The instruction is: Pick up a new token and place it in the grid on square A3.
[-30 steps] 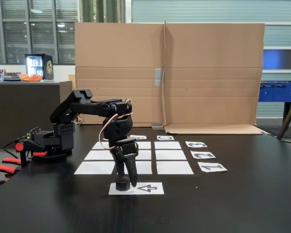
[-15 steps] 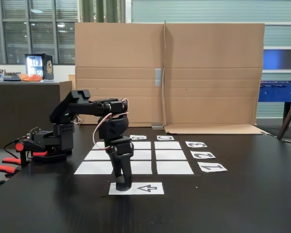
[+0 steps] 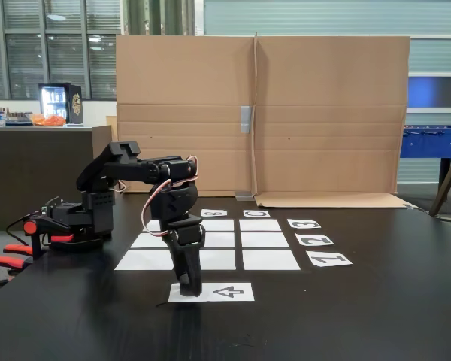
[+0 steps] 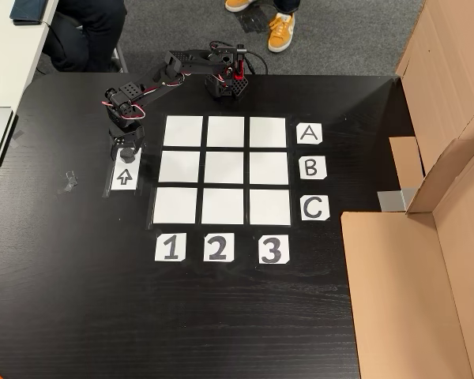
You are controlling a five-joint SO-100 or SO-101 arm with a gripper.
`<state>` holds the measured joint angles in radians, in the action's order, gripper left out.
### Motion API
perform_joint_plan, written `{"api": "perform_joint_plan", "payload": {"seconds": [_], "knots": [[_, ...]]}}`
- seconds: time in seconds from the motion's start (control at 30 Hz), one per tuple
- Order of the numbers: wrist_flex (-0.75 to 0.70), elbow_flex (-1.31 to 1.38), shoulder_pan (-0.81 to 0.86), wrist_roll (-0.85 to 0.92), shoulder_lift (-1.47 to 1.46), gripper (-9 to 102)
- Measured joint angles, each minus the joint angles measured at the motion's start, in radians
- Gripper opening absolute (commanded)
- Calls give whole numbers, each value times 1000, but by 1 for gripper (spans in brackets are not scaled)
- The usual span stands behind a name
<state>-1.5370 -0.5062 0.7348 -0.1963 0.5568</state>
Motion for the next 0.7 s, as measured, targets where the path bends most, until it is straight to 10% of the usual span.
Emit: {"api": "perform_joint_plan", "payload": {"seconds": [0.7], "knots": [[6,20,-18,-11,-18,13]]}}
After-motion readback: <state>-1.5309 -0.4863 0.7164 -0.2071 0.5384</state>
